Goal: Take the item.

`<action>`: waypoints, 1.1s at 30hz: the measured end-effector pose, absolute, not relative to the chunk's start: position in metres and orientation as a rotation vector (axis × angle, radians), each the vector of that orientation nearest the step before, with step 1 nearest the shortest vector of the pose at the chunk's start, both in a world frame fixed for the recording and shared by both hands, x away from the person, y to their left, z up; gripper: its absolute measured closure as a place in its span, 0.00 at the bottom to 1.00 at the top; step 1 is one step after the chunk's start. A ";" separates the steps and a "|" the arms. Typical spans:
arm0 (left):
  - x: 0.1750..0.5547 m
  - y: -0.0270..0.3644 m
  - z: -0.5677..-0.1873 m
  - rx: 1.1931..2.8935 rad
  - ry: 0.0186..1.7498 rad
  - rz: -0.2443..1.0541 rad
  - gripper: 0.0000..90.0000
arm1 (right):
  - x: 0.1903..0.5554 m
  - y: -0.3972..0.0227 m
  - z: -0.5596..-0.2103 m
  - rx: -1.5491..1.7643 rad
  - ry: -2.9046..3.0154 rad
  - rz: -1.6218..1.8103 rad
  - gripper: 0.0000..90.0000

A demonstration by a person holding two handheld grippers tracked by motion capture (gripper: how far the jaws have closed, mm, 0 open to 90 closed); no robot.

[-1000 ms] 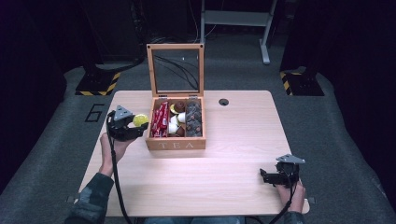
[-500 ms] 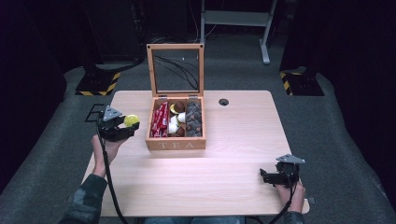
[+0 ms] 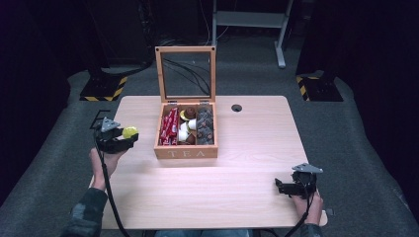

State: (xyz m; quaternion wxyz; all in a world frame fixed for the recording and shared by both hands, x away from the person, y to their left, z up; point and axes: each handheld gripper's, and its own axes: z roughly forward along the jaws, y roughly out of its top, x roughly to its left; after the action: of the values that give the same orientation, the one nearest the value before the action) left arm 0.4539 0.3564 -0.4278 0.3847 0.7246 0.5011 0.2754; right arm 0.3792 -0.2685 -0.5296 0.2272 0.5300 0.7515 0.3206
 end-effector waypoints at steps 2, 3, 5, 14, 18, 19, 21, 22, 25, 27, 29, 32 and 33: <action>0.455 0.360 -0.431 1.835 1.291 0.697 0.42 | 0.379 -0.269 -0.530 1.461 2.070 0.884 0.02; 0.455 0.361 -0.433 1.831 1.297 0.701 0.42 | 0.379 -0.269 -0.530 1.460 2.071 0.883 0.02; 0.457 0.364 -0.438 1.836 1.311 0.683 0.42 | 0.379 -0.269 -0.530 1.460 2.071 0.883 0.02; 0.462 0.371 -0.454 1.812 1.359 0.653 0.42 | 0.379 -0.269 -0.530 1.459 2.071 0.883 0.02; 0.464 0.373 -0.460 1.796 1.373 0.648 0.42 | 0.379 -0.269 -0.530 1.460 2.071 0.883 0.02; 0.465 0.374 -0.462 1.791 1.378 0.651 0.42 | 0.379 -0.269 -0.530 1.460 2.071 0.883 0.02; 0.466 0.375 -0.465 1.784 1.387 0.638 0.42 | 0.379 -0.269 -0.530 1.460 2.071 0.883 0.02; 0.467 0.377 -0.468 1.772 1.400 0.620 0.42 | 0.379 -0.269 -0.530 1.460 2.070 0.883 0.02; 0.468 0.378 -0.472 1.767 1.412 0.620 0.42 | 0.379 -0.269 -0.530 1.460 2.071 0.884 0.02; 0.469 0.379 -0.475 1.774 1.417 0.620 0.42 | 0.379 -0.269 -0.530 1.459 2.072 0.884 0.02; 0.469 0.379 -0.480 1.777 1.424 0.615 0.42 | 0.379 -0.269 -0.530 1.459 2.072 0.884 0.02; 0.471 0.380 -0.490 1.778 1.445 0.581 0.42 | 0.379 -0.269 -0.530 1.459 2.071 0.884 0.02; 0.471 0.380 -0.490 1.778 1.445 0.581 0.42 | 0.379 -0.269 -0.530 1.459 2.071 0.884 0.02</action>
State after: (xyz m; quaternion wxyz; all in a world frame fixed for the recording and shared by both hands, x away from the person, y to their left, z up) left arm 0.4709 0.3796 -0.4902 0.3793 0.6959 0.5658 0.2274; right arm 0.3794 -0.2686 -0.5296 0.2270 0.5296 0.7517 0.3207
